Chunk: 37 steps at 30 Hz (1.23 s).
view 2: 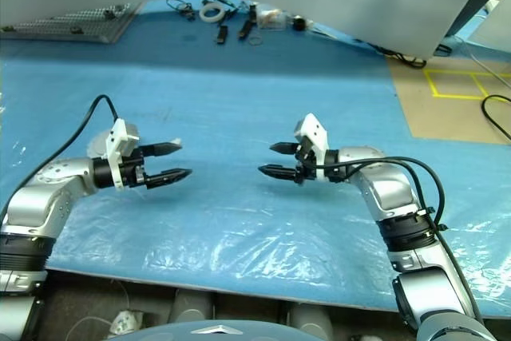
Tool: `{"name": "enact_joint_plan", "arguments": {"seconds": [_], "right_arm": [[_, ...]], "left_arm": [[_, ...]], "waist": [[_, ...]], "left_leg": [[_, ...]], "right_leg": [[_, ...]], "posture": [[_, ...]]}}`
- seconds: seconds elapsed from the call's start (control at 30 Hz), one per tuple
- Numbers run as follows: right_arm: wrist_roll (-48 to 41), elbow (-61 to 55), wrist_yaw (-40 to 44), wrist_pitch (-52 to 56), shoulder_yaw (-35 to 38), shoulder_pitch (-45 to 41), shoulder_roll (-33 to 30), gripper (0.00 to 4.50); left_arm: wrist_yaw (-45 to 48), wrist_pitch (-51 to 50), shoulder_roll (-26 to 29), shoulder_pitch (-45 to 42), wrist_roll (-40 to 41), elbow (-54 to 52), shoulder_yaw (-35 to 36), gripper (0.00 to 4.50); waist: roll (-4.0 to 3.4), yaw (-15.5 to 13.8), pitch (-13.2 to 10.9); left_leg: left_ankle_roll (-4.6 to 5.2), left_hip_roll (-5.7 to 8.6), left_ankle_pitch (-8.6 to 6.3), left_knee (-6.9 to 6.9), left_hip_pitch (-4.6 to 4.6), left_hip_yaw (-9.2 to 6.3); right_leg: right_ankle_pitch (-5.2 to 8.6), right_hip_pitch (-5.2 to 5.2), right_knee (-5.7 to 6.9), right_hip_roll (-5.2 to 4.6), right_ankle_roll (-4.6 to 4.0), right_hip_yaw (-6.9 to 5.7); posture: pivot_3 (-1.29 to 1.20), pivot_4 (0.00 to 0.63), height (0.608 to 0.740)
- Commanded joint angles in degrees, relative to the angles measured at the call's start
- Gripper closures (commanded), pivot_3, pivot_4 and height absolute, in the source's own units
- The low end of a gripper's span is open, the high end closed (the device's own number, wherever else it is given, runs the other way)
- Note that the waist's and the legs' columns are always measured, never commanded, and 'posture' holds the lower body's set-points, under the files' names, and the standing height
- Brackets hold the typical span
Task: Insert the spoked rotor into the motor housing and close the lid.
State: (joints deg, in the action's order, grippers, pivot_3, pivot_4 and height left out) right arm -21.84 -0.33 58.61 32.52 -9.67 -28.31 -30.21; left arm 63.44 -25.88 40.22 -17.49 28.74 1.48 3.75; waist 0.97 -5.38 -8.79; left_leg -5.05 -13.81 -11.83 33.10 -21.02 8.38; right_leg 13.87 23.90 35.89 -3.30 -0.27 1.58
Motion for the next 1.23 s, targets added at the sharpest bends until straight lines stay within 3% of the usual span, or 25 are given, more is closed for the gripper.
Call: {"name": "enact_joint_plan", "arguments": {"seconds": [0.03, 1.23], "right_arm": [[0.26, 0.64, -0.57, -1.49, 0.97, -0.94, 0.64, 0.98], [0.75, 4.67, -2.42, -1.39, 1.09, -4.68, 4.39, 0.98]], "left_arm": [[-0.51, 0.73, -0.62, -1.01, 0.01, -0.43, 0.59, 0.03], [-5.97, -2.18, -2.04, 1.86, 2.77, -4.04, 3.61, 0.03]], "waist": [[0.0, 0.0, 0.0], [0.0, 0.05, 0.0]], "left_leg": [[0.0, 0.0, 0.0, 0.0, 0.0, 0.0], [0.0, 0.0, 0.0, 0.0, 0.0, 0.0]], "right_leg": [[0.0, 0.0, 0.0, 0.0, 0.0, 0.0], [0.0, 0.0, 0.0, 0.0, 0.0, 0.0]], "posture": [[0.0, 0.15, 0.74], [0.0, 0.15, 0.74]]}}
